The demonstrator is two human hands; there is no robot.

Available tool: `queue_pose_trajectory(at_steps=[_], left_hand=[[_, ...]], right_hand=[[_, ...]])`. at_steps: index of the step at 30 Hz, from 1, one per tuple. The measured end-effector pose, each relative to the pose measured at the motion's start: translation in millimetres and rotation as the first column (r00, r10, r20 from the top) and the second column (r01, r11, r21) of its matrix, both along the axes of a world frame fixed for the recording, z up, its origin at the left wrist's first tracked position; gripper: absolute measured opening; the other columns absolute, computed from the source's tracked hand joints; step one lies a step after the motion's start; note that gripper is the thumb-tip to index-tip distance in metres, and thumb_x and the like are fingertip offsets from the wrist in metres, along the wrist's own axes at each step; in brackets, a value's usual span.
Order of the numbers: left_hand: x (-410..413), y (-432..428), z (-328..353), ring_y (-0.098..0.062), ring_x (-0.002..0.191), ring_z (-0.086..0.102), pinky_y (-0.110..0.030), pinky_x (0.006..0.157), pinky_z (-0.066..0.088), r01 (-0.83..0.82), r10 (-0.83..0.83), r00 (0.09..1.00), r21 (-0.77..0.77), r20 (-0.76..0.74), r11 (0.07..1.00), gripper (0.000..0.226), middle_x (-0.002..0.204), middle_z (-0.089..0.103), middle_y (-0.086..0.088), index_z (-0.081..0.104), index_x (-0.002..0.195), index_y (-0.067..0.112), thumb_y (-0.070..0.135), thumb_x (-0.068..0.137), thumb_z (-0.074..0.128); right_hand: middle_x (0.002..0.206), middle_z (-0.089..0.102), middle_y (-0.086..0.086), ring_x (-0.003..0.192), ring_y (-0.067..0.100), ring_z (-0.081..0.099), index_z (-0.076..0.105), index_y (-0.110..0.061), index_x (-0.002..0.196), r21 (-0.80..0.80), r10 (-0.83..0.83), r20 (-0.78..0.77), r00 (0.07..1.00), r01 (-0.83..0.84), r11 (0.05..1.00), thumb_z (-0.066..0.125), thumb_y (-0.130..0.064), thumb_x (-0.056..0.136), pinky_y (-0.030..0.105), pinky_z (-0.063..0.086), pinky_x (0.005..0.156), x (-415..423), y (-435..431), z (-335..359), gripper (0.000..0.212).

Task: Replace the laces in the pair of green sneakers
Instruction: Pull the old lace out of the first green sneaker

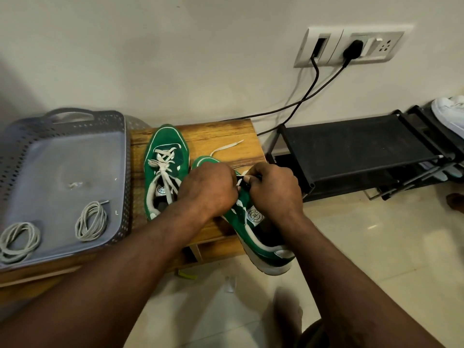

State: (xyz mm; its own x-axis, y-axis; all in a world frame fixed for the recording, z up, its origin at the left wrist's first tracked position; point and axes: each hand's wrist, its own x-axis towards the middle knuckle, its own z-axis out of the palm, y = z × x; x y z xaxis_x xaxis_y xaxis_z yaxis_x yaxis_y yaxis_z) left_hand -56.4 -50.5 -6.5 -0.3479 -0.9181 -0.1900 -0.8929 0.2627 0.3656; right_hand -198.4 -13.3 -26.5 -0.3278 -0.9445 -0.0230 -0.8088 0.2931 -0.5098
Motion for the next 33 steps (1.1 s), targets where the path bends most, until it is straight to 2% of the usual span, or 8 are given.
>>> queue_pose_trajectory(at_steps=[5,8,11,15,18,25,30,33], left_hand=[[5,-9,8,-0.011,0.104,0.065,-0.029,0.088,0.049,0.084,-0.001,0.901,0.171,-0.435,0.982,0.015,0.106,0.068,0.013,0.071,0.08,0.022,0.021,0.095,0.074],[8,-3,33,-0.019,0.093,0.074,-0.041,0.094,0.057,0.201,0.205,0.57,0.377,-0.795,0.904,0.021,0.095,0.078,-0.003,0.067,0.087,0.007,0.01,0.104,0.056],[8,-3,50,-0.016,0.053,0.048,-0.041,0.065,0.052,0.138,0.398,0.255,0.441,-0.881,0.887,0.026,0.063,0.053,-0.004,0.061,0.082,0.013,0.01,0.106,0.051],[8,-12,35,-0.02,0.064,0.063,-0.04,0.062,0.052,-0.211,0.303,0.752,0.222,-0.586,0.952,0.013,0.075,0.064,0.001,0.061,0.089,0.023,0.028,0.094,0.072],[10,-9,20,-0.014,0.072,0.066,-0.031,0.064,0.052,-0.088,0.13,0.955,0.164,-0.268,0.983,0.017,0.09,0.07,0.003,0.065,0.099,0.032,0.037,0.09,0.078],[8,-8,12,-0.019,0.089,0.062,-0.032,0.075,0.049,0.014,-0.016,0.999,0.053,0.032,0.998,0.015,0.1,0.067,0.001,0.072,0.106,0.03,0.041,0.099,0.066],[5,-12,16,-0.013,0.063,0.056,-0.025,0.053,0.044,-0.092,0.284,0.876,0.442,-0.391,0.893,0.018,0.092,0.066,-0.005,0.064,0.114,0.013,0.026,0.109,0.054],[5,-9,20,-0.009,0.064,0.061,-0.028,0.059,0.048,-0.046,0.231,0.892,0.431,-0.388,0.901,0.018,0.092,0.072,-0.005,0.062,0.115,0.01,0.024,0.11,0.051]], right_hand=[[0.088,0.069,-0.005,0.079,0.014,0.064,0.075,-0.028,0.106,0.02,-0.035,0.008,0.999,0.035,0.999,0.066,-0.027,0.1,0.031,0.052,0.068,-3,0,0,0.011],[0.09,0.069,-0.003,0.078,0.015,0.062,0.075,-0.027,0.111,0.037,-0.091,0.028,0.995,0.09,0.995,0.063,-0.023,0.1,0.033,0.053,0.07,-11,-1,-1,0.016],[0.093,0.072,-0.002,0.081,0.016,0.064,0.076,-0.026,0.11,0.043,-0.128,0.076,0.989,0.125,0.991,0.066,-0.031,0.1,0.033,0.052,0.072,-14,-3,-1,0.015],[0.099,0.073,-0.002,0.088,0.018,0.066,0.072,-0.03,0.108,0.046,-0.127,0.074,0.989,0.124,0.991,0.069,-0.033,0.099,0.038,0.06,0.079,-8,-4,0,0.01],[0.104,0.072,0.0,0.092,0.02,0.068,0.066,-0.032,0.115,0.034,-0.11,0.077,0.991,0.108,0.994,0.069,-0.031,0.098,0.043,0.062,0.08,-4,-4,0,0.017],[0.105,0.075,-0.005,0.091,0.018,0.069,0.065,-0.035,0.121,0.045,-0.032,0.051,0.998,0.03,0.999,0.066,-0.029,0.1,0.043,0.062,0.08,2,-2,3,0.022],[0.106,0.074,-0.006,0.094,0.019,0.068,0.065,-0.035,0.118,0.052,-0.019,0.032,0.999,0.018,0.999,0.068,-0.022,0.096,0.042,0.062,0.081,0,-3,6,0.025],[0.099,0.072,-0.001,0.089,0.022,0.067,0.064,-0.03,0.111,0.054,-0.027,0.028,0.999,0.026,0.998,0.07,-0.021,0.093,0.04,0.06,0.077,-3,-2,7,0.022]])
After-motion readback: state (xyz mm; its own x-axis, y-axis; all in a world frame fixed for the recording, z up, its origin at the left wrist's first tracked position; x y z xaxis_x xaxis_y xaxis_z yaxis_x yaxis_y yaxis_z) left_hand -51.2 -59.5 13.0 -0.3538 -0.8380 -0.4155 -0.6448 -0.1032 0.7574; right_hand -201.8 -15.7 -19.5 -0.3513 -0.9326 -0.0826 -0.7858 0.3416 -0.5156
